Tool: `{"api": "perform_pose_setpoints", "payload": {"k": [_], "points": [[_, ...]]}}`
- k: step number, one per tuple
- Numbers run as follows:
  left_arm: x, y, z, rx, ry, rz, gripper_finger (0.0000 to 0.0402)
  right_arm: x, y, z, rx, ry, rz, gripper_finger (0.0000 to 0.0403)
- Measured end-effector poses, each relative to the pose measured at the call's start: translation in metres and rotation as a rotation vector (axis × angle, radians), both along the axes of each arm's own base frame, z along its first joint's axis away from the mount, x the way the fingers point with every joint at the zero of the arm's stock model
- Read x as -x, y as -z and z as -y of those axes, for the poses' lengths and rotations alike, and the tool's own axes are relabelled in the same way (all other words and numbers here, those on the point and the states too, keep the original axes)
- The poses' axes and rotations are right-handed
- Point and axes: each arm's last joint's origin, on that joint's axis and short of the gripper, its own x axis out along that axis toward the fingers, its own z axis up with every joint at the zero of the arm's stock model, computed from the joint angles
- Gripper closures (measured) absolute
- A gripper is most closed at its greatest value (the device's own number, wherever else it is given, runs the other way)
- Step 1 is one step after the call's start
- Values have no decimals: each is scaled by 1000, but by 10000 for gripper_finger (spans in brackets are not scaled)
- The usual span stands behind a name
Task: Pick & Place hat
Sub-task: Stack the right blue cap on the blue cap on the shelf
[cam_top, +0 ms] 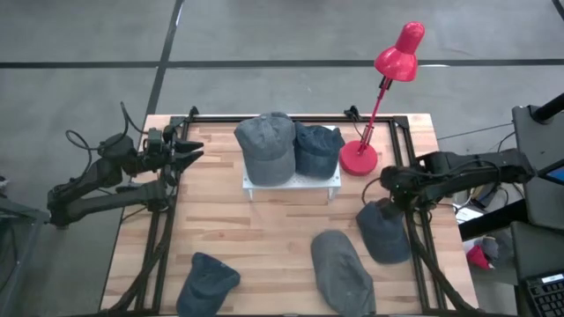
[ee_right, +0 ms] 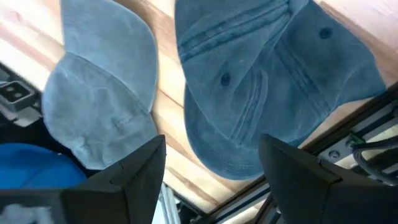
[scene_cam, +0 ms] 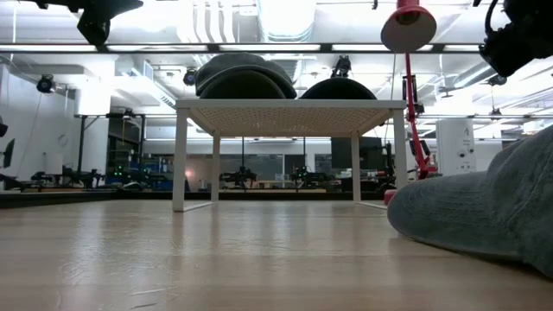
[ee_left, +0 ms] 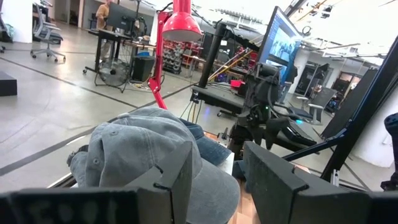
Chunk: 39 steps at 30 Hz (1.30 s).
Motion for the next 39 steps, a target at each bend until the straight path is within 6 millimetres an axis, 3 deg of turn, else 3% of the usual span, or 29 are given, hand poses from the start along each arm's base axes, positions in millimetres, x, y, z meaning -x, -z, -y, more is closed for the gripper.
{"api": "perform_pose_setpoints", "payload": {"k": [13, 32, 39], "points": [[0, 0, 0, 0, 0, 0, 257, -12, 12, -28, 172, 22, -97, 154], [0, 0, 0, 1, 0, 0, 257, -26, 36, -52, 212, 0, -239, 135], [0, 0, 0, 1, 0, 0, 257, -25, 57, -54, 212, -3, -243, 140]]}}
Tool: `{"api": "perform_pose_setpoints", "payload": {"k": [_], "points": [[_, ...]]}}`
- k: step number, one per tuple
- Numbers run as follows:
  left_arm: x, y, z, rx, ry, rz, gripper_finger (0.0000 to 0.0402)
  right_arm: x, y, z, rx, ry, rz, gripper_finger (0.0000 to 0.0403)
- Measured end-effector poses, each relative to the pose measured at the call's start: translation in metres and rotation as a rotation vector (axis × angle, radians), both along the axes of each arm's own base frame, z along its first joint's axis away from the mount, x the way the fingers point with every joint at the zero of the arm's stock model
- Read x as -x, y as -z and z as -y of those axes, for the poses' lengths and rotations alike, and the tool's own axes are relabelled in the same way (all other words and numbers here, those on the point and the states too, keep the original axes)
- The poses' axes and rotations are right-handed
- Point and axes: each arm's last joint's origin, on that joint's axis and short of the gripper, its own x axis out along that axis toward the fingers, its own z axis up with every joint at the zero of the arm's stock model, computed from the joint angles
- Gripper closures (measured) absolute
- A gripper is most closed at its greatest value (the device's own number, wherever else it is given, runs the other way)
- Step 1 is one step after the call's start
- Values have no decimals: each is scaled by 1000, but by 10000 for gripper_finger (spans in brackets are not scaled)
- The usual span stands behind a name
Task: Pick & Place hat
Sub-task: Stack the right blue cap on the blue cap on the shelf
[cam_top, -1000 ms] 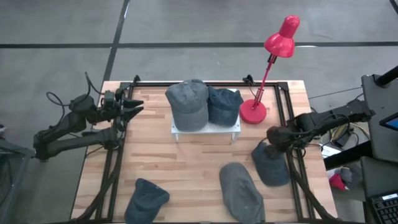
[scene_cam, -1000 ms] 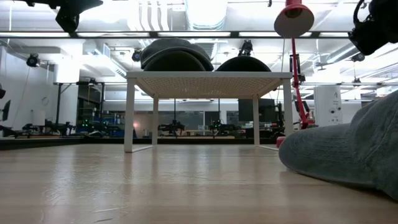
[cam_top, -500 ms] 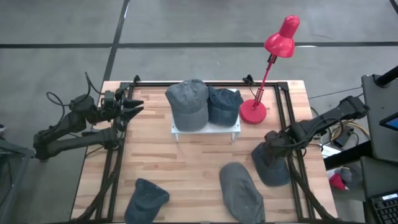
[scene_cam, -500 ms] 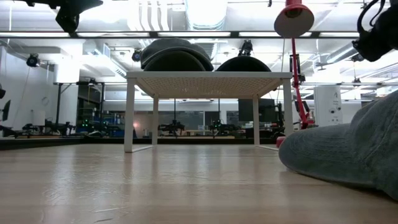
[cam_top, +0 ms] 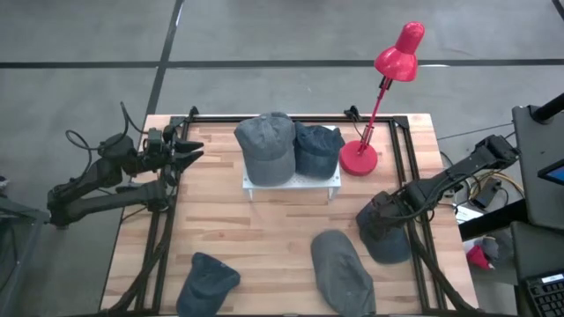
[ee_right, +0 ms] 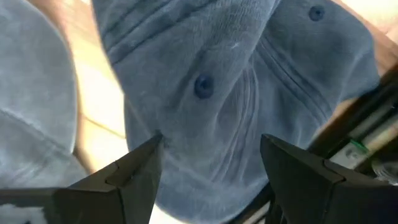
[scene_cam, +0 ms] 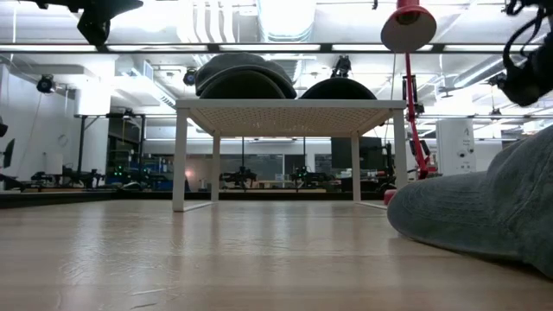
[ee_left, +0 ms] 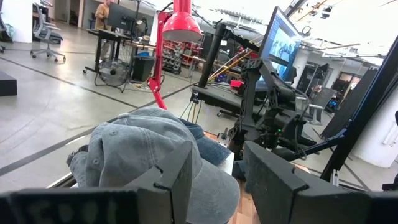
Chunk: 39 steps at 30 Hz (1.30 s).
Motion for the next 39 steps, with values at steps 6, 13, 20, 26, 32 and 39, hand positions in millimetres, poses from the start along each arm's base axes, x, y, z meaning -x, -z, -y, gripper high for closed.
{"api": "perform_pose_setpoints", "payload": {"k": [6, 13, 20, 26, 32, 39], "points": [[0, 0, 0, 0, 0, 0, 257, 3, 21, 2, -7, 19, 10, 135], [0, -3, 0, -9, 0, 27, 257, 7, 35, 4, -13, 51, 7, 158], [0, -3, 0, -10, 0, 31, 257, 6, 34, 3, -17, 49, 13, 216], [0, -3, 0, -10, 0, 31, 257, 5, 31, 3, -25, 42, 29, 283], [0, -3, 0, -10, 0, 30, 257, 7, 27, 3, -38, 11, 63, 362], [0, -3, 0, -11, 0, 27, 257, 10, 17, 5, -68, -28, 155, 389]]}}
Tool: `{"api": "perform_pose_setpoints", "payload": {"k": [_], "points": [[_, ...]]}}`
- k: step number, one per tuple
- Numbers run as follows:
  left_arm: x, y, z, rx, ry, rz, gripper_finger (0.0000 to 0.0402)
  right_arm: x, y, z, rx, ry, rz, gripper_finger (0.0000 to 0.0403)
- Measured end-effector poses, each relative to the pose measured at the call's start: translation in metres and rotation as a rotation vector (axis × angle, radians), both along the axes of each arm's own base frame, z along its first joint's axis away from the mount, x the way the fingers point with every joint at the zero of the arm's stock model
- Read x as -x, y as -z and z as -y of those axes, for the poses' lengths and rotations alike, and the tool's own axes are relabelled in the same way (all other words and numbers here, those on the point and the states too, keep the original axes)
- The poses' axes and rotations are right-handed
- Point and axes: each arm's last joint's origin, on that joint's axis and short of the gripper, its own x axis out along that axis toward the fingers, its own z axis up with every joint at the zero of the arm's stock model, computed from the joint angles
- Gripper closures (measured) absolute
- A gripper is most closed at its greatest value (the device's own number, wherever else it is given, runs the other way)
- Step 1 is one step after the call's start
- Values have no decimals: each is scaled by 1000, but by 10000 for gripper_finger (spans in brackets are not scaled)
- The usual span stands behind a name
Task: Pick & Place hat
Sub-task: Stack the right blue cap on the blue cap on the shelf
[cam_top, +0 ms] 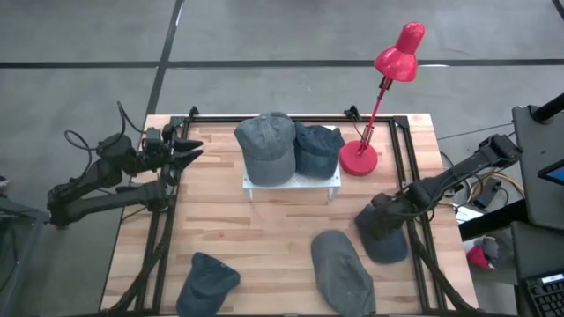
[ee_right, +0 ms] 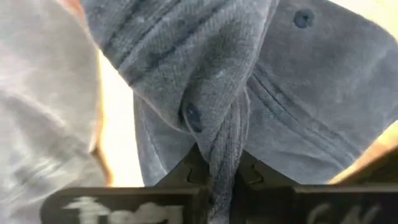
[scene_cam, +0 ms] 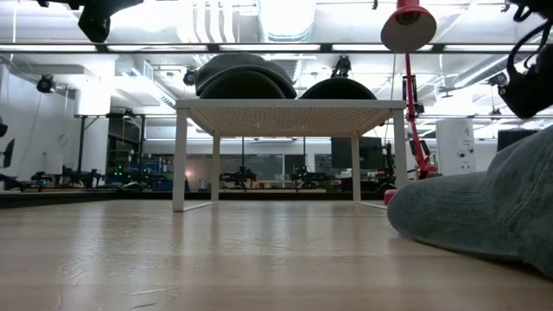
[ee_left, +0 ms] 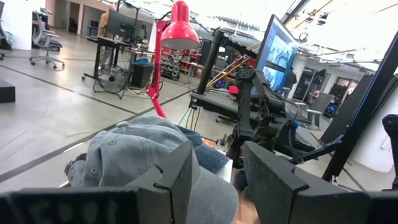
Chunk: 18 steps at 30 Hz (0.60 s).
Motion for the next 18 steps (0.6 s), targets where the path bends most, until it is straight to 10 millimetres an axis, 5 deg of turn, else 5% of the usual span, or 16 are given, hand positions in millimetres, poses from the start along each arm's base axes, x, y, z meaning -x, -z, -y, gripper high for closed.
{"api": "perform_pose_setpoints", "payload": {"k": [18], "points": [[0, 7, 0, -37, 1, -86, 257, 3, -45, 7, -32, 67, 399, 390]]}}
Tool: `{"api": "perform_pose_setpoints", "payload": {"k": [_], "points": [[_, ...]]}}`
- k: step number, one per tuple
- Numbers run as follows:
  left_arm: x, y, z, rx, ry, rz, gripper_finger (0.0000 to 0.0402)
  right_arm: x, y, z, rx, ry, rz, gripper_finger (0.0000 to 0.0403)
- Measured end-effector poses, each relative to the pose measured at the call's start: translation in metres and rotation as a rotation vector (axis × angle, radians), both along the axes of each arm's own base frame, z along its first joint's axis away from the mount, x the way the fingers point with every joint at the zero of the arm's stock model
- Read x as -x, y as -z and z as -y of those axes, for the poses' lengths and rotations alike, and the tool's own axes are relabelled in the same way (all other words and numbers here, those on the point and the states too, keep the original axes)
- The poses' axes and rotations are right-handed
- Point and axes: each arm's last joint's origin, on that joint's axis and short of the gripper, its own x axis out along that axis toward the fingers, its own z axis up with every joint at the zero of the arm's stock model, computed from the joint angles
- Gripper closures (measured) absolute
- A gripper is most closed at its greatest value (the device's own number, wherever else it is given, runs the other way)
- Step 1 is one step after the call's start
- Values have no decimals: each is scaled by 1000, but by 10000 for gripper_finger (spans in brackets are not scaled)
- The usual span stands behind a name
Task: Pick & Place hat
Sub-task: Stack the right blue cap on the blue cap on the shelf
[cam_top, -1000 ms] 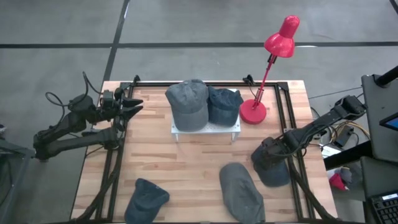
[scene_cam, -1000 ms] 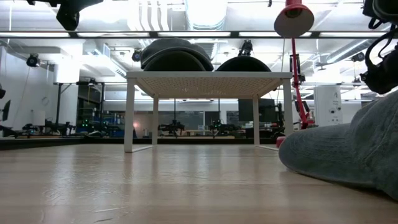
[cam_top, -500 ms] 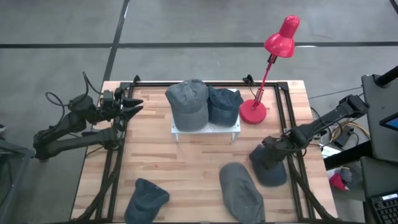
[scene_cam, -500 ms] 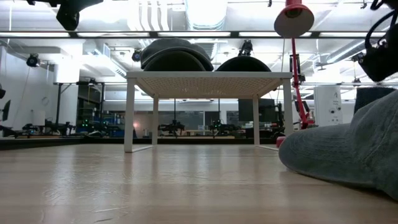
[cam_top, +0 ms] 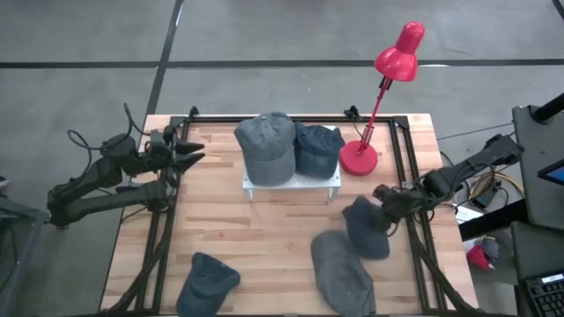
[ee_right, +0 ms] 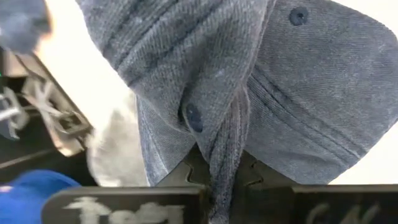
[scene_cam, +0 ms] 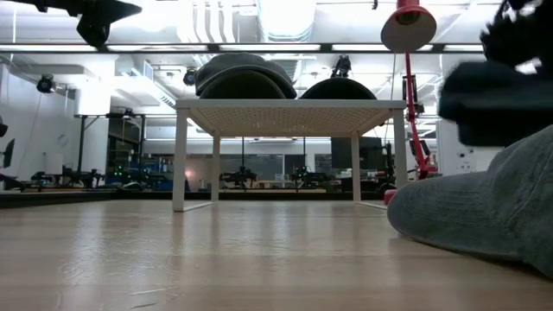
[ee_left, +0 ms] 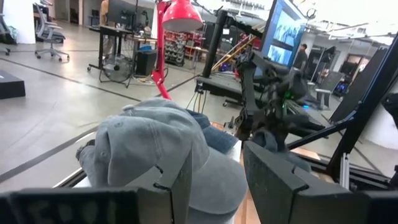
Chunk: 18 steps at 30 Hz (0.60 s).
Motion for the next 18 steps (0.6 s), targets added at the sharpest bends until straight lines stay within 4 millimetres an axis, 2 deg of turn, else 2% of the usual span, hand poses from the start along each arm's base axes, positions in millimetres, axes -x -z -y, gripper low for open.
{"api": "perform_pose_setpoints", "payload": {"k": [6, 13, 18], "points": [[0, 0, 0, -22, 1, -8, 257, -4, -35, -1, 14, 19, 27, 390], [0, 0, 0, -22, 1, -8, 257, -13, -77, -2, 140, 58, 26, 390], [0, 0, 0, -22, 1, -8, 257, -22, -104, -1, 160, 121, -34, 390]]}}
